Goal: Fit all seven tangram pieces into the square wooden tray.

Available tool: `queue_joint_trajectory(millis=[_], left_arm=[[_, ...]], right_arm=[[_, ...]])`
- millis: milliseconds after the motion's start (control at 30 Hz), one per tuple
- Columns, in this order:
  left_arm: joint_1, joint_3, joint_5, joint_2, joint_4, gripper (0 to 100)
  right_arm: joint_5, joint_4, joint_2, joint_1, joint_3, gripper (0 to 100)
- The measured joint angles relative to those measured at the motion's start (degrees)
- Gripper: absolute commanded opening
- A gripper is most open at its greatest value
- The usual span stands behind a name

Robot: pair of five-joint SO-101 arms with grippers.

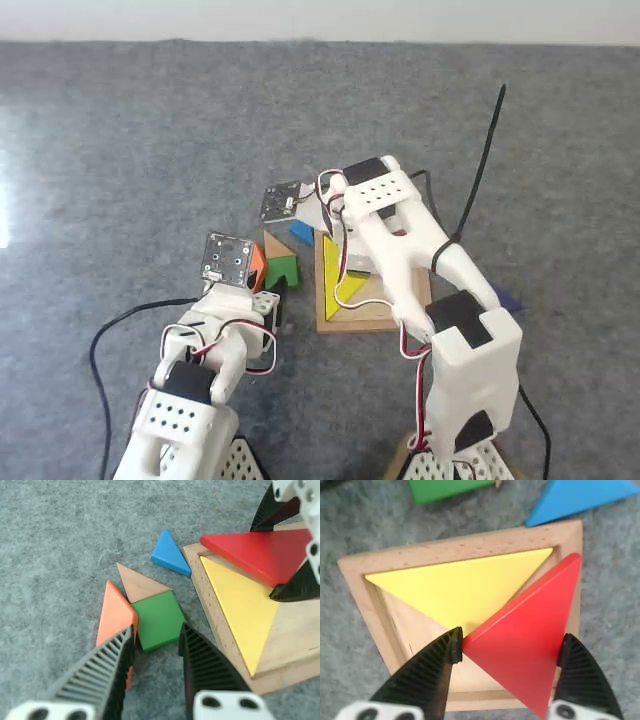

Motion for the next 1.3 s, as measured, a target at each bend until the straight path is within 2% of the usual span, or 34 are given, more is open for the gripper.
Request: queue_joint_trajectory(millis=[300,533,1300], left_arm=[[0.0,0.0,0.0,0.0,0.0,15],[0.0,0.0,0.0,0.0,0.0,15],[0.0,0.0,0.0,0.0,0.0,15]], right_arm=[[1.85,0.0,0.0,2.02,0.0,25.1],[6.07,4.48,0.0,2.02,0.0,25.0],[6.33,4.57,0.0,2.02,0.0,27.1]])
